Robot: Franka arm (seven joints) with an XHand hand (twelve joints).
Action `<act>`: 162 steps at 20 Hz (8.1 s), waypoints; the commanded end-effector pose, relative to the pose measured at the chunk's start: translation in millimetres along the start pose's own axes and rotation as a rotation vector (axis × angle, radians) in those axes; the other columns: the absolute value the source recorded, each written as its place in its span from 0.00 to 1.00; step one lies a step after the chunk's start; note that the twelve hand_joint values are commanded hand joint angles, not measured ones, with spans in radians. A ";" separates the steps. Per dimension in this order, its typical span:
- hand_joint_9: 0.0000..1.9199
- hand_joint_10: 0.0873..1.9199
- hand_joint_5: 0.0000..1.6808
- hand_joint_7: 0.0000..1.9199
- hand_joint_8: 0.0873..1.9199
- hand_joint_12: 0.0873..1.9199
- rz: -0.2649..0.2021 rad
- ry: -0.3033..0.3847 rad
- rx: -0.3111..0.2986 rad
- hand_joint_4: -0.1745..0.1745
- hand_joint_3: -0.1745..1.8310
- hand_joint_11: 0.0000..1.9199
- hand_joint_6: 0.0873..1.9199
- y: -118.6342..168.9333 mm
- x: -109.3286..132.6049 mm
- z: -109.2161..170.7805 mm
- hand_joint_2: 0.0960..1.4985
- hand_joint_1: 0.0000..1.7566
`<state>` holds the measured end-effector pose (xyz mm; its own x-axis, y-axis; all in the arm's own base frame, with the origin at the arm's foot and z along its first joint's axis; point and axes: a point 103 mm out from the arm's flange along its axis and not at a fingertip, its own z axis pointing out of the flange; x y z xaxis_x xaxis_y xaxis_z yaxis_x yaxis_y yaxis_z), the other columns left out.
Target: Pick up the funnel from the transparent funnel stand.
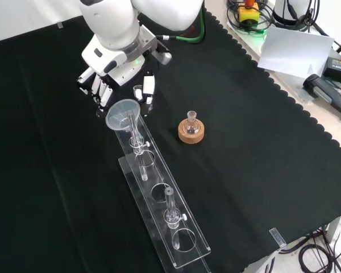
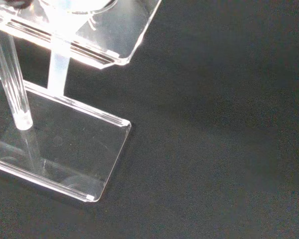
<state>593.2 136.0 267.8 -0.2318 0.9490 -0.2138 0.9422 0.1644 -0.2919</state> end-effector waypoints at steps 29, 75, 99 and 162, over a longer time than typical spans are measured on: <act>0.13 0.40 0.09 0.14 0.27 0.74 0.006 -0.018 0.132 0.46 0.21 0.00 0.00 15.1 -5.1 13.4 0.36 0.23; 0.40 0.20 0.33 0.44 0.18 0.76 0.042 0.128 0.062 0.48 0.36 0.00 0.00 20.8 -11.1 20.8 0.35 0.34; 0.37 0.26 0.31 0.45 0.20 0.73 0.016 0.179 0.088 0.51 0.29 0.00 0.00 26.6 1.0 15.4 0.38 0.29; 0.51 0.13 0.51 0.61 0.20 0.77 0.082 0.064 -0.170 0.62 0.39 0.00 0.03 -44.8 -45.7 -73.9 0.40 0.43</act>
<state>580.5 105.9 357.4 -0.1443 0.9751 -0.1681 0.9849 0.1252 -0.1192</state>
